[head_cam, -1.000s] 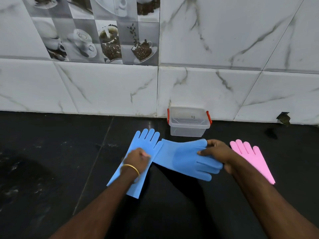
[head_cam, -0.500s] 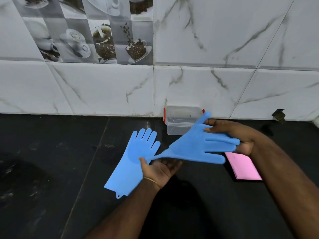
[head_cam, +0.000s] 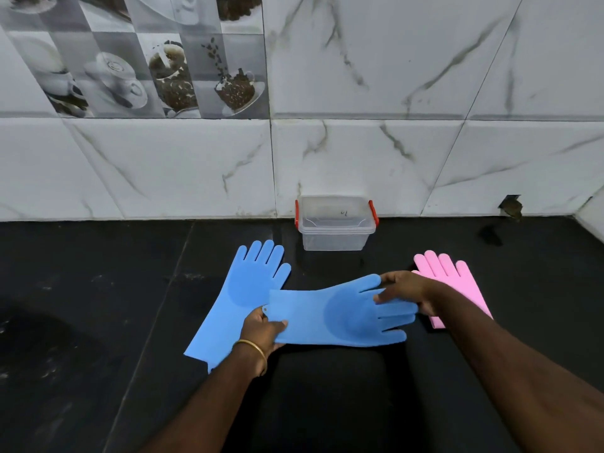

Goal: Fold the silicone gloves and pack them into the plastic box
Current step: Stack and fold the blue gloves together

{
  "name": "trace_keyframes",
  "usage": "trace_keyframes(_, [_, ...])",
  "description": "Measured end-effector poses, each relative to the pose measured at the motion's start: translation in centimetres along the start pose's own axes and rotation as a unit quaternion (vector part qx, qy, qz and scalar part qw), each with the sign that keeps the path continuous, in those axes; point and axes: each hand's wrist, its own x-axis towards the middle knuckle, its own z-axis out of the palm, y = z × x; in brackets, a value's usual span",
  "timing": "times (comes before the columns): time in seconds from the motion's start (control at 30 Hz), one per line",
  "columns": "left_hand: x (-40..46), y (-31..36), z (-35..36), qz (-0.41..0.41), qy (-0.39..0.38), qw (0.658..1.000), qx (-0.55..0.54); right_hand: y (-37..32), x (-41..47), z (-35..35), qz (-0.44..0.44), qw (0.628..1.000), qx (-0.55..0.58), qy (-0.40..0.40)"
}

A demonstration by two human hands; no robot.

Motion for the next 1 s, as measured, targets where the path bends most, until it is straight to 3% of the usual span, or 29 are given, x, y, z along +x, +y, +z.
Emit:
trace_keyframes(0.2, [-0.8, 1.3, -1.9, -0.021, -0.009, 0.995, 0.102, 1.4, 2.5, -0.3, -0.027, 0.968, -0.186, 0.168])
trace_keyframes(0.27, [-0.9, 2.3, -3.2, -0.024, 0.024, 0.992, 0.122, 2.3, 2.9, -0.4, -0.032, 0.951, -0.232, 0.202])
trace_keyframes(0.33, [-1.0, 3.2, -5.3, 0.023, 0.100, 0.978, 0.184, 3.3, 3.3, -0.2, -0.054, 0.926, -0.282, 0.245])
trace_keyframes(0.37, [-1.0, 3.6, -6.5, 0.060, 0.143, 0.957, 0.245, 3.8, 3.4, 0.0, -0.066, 0.917, -0.290, 0.267])
trace_keyframes(0.43, [-0.9, 4.1, -9.1, 0.096, 0.212, 0.877, 0.419, 4.6, 3.4, 0.7, -0.085, 0.902, -0.302, 0.298])
trace_keyframes(0.5, [-0.6, 4.1, -11.0, 0.062, 0.233, 0.798, 0.551, 5.3, 3.2, 1.9, -0.105, 0.885, -0.319, 0.321])
trace_keyframes(0.53, [-0.4, 4.1, -11.6, 0.035, 0.225, 0.785, 0.576, 5.4, 3.0, 2.5, -0.118, 0.880, -0.320, 0.331])
trace_keyframes(0.67, [-0.1, 4.3, -12.0, -0.007, 0.195, 0.824, 0.531, 5.3, 2.5, 4.7, -0.168, 0.882, -0.284, 0.336])
trace_keyframes(0.8, [0.1, 5.9, -11.7, -0.020, 0.136, 0.833, 0.536, 4.3, 2.0, 6.4, -0.181, 0.896, -0.273, 0.299])
trace_keyframes(0.93, [0.1, 7.3, -10.4, 0.078, 0.144, 0.875, 0.455, 2.4, 1.0, 8.6, -0.220, 0.911, -0.234, 0.257])
trace_keyframes(1.0, [-0.5, 8.7, -9.0, 0.141, 0.146, 0.873, 0.444, 0.9, 0.1, 10.2, -0.220, 0.932, -0.197, 0.209])
